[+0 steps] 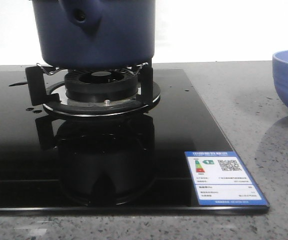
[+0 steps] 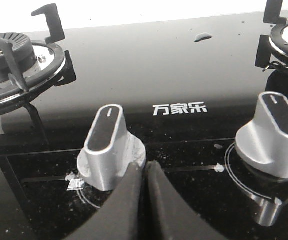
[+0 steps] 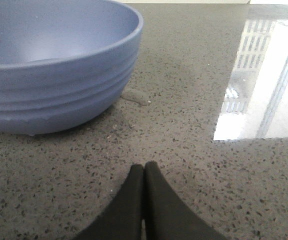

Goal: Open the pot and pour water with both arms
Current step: 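Move left gripper toward the pot lid and right gripper toward the blue bowl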

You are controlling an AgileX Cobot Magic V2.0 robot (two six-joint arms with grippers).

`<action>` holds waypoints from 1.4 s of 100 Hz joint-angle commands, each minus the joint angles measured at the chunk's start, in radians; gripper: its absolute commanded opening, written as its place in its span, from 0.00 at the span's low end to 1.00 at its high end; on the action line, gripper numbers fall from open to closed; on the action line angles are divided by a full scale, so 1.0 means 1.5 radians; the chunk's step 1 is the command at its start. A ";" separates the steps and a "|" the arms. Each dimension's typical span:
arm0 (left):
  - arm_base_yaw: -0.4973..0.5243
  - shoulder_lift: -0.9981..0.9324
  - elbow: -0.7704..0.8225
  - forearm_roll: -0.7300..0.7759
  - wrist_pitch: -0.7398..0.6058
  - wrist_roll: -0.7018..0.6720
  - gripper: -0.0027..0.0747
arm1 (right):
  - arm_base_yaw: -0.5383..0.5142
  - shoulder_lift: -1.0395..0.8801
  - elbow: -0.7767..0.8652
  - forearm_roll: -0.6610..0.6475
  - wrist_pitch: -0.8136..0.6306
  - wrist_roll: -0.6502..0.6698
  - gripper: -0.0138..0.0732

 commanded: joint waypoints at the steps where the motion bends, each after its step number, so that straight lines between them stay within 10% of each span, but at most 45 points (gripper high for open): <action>1: -0.001 -0.018 0.022 -0.004 -0.031 -0.008 0.01 | -0.005 -0.011 0.017 0.006 -0.012 -0.001 0.09; 81: -0.001 -0.018 0.022 -0.001 -0.031 -0.008 0.01 | -0.005 -0.011 0.017 0.006 -0.013 -0.001 0.09; 97: -0.001 -0.018 0.022 0.045 -0.044 -0.008 0.01 | -0.005 -0.011 0.017 0.104 -0.145 -0.001 0.09; 116: -0.001 -0.018 0.022 -0.266 -0.205 -0.008 0.01 | -0.005 -0.011 0.015 0.492 -0.285 -0.001 0.09; 140: -0.001 -0.018 0.020 -0.597 -0.311 -0.008 0.01 | -0.005 -0.011 0.014 0.512 -0.270 -0.001 0.09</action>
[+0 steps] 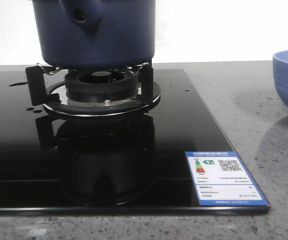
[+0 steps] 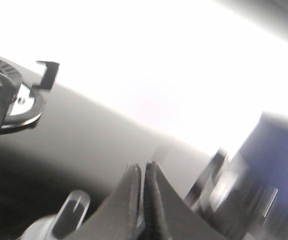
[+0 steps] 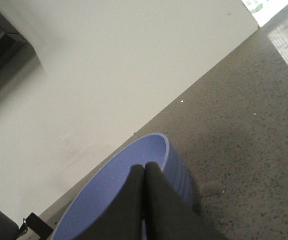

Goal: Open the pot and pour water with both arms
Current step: 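Move left gripper toward the pot lid and right gripper toward the blue bowl, then grasp the purple lid knob with the left gripper and lift the lid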

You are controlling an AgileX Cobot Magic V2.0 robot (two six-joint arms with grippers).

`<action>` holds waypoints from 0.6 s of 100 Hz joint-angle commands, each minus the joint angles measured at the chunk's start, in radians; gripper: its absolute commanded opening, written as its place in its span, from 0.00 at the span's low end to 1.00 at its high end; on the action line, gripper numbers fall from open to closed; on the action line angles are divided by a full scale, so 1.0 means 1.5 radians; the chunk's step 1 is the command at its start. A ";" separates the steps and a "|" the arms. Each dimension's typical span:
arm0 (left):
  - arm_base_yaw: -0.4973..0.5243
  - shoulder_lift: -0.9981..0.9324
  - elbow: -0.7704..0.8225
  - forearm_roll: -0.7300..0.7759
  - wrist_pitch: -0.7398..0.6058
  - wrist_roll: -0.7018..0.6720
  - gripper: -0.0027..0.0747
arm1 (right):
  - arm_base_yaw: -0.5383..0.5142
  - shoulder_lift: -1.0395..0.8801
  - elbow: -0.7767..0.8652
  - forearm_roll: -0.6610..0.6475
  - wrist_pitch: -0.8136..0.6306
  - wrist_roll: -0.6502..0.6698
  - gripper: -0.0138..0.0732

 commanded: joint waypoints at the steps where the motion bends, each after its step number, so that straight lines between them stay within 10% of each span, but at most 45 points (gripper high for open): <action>1: -0.001 -0.018 0.020 -0.140 -0.077 -0.007 0.01 | -0.005 -0.011 0.014 0.008 -0.041 -0.001 0.09; 39: -0.001 0.035 -0.103 -0.095 0.130 0.010 0.01 | -0.005 0.073 -0.183 -0.050 0.256 -0.031 0.09; 60: -0.013 0.200 -0.276 -0.068 0.304 0.249 0.01 | 0.023 0.214 -0.348 -0.111 0.425 -0.046 0.09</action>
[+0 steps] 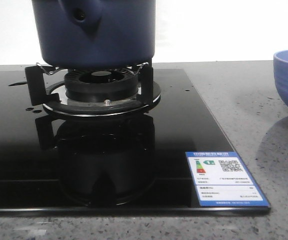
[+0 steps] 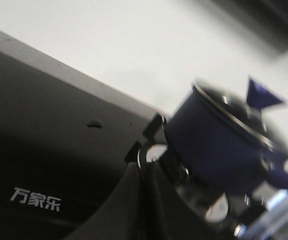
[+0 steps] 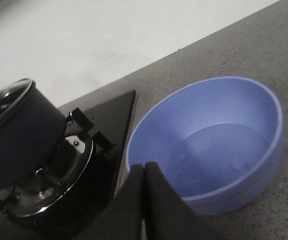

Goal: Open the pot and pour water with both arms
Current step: 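Grasp the purple lid knob with the left gripper and lift the lid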

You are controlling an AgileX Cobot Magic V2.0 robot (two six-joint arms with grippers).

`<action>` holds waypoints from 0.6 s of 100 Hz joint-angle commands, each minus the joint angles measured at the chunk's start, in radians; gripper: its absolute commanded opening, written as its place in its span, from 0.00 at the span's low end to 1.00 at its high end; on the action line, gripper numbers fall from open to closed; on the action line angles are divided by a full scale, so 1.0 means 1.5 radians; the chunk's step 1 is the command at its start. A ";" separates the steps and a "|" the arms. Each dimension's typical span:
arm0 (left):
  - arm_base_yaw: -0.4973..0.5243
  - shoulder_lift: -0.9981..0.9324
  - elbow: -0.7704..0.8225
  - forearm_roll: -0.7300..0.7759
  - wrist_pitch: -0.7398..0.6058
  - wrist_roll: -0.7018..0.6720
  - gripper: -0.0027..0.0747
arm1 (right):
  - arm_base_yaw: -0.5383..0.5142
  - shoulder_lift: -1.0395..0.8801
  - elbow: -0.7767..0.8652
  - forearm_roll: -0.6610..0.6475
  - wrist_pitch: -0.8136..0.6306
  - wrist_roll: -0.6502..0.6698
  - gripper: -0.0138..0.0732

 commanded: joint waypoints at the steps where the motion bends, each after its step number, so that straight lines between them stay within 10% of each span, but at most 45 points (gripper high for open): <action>1: -0.019 0.077 -0.086 -0.007 0.046 0.117 0.01 | 0.016 0.067 -0.078 -0.011 0.052 -0.011 0.09; 25: -0.148 0.200 -0.206 -0.090 0.133 0.296 0.01 | 0.029 0.258 -0.170 0.017 0.297 -0.027 0.09; 60: -0.273 0.349 -0.258 -0.450 0.178 0.714 0.09 | 0.029 0.269 -0.198 0.190 0.249 -0.231 0.09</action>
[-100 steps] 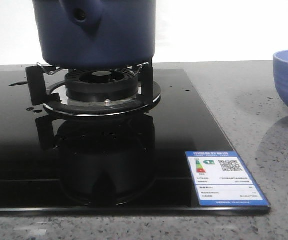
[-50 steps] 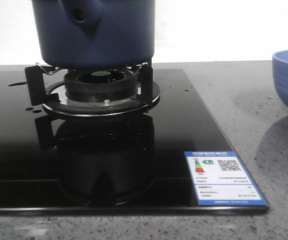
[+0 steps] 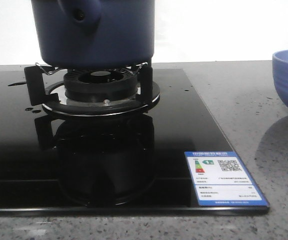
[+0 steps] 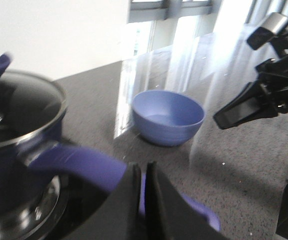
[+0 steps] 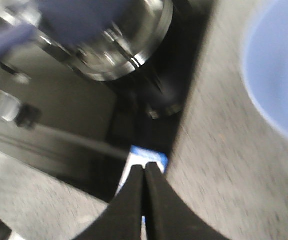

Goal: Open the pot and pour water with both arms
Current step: 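Grasp the purple lid knob with the left gripper and lift the lid, then grasp the rim of the light blue bowl with the right gripper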

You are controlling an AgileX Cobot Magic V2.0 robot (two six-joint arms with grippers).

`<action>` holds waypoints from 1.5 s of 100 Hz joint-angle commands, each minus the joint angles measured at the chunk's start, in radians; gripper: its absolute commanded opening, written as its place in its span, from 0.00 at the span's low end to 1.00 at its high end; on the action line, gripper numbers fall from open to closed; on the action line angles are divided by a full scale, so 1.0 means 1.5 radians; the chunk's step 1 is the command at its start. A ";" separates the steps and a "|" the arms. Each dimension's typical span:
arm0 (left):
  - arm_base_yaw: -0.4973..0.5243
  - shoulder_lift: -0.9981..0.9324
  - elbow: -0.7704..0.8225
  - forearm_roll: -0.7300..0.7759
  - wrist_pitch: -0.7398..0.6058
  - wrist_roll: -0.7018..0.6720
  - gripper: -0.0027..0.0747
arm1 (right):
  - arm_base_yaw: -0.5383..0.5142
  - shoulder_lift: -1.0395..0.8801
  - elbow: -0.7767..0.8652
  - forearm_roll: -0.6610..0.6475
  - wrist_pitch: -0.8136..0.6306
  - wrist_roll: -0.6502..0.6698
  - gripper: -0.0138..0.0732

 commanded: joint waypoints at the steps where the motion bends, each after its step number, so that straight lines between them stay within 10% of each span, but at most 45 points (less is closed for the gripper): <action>1: -0.012 0.039 -0.041 -0.079 -0.015 0.070 0.10 | -0.001 -0.010 -0.022 0.048 -0.046 -0.025 0.09; 17: -0.010 0.107 -0.102 -0.079 -0.043 0.088 0.49 | 0.005 -0.022 -0.022 0.048 -0.056 -0.045 0.22; 31: -0.010 0.166 -0.157 -0.078 -0.109 0.089 0.73 | 0.005 -0.024 -0.022 0.048 -0.068 -0.045 0.54; 44: -0.010 0.221 -0.204 -0.039 -0.124 0.094 0.73 | 0.005 -0.024 -0.022 0.048 -0.080 -0.045 0.71; 150: 0.055 0.492 -0.329 -0.180 -0.072 0.310 0.72 | 0.005 -0.024 -0.022 0.058 -0.111 -0.045 0.70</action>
